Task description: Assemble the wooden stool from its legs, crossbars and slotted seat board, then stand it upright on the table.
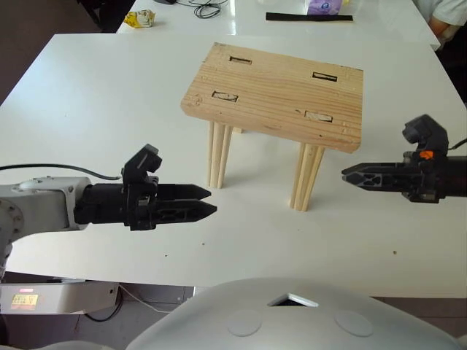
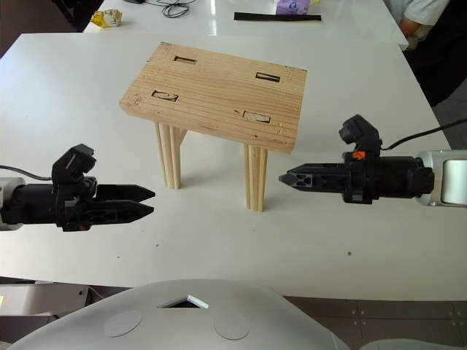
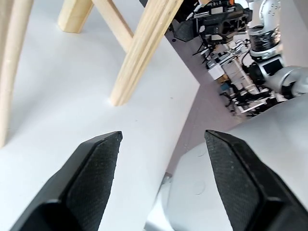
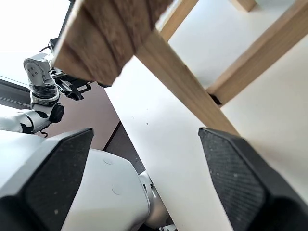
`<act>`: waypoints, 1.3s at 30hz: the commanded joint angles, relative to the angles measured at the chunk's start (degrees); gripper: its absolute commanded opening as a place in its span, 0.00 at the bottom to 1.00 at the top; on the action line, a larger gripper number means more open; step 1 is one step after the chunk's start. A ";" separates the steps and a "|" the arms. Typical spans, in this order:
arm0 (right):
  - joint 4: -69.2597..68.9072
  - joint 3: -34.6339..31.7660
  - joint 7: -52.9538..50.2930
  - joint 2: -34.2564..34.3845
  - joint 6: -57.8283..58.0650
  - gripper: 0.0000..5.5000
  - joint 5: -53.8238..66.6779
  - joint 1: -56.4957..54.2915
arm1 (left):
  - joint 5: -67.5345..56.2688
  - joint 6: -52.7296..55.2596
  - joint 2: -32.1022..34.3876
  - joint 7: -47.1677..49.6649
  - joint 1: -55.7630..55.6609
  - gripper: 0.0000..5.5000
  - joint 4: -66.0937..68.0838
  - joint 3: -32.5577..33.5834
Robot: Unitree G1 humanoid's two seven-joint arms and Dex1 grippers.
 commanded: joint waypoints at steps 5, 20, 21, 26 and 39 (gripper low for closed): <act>-11.18 -3.39 -9.67 17.41 -18.46 0.73 -38.68 24.21 | 44.20 -34.19 -18.02 2.70 17.47 0.58 4.69 -3.61; 19.42 10.64 -26.26 58.43 -63.82 0.73 -83.67 3.02 | 76.45 -71.75 -48.19 23.59 -10.94 0.58 47.97 -12.73; 21.64 10.76 -26.60 59.45 -65.82 0.73 -85.51 1.80 | 76.92 -73.49 -48.82 23.54 -13.06 0.58 50.97 -12.62; 32.00 11.43 -25.53 63.65 -75.03 0.73 -92.16 -4.90 | 77.13 -77.81 -53.10 24.42 -20.12 0.58 59.73 -11.94; 51.18 11.54 -24.87 67.29 -90.92 0.73 -101.75 -11.84 | 83.42 -88.18 -56.12 32.83 -25.58 0.58 70.14 -9.54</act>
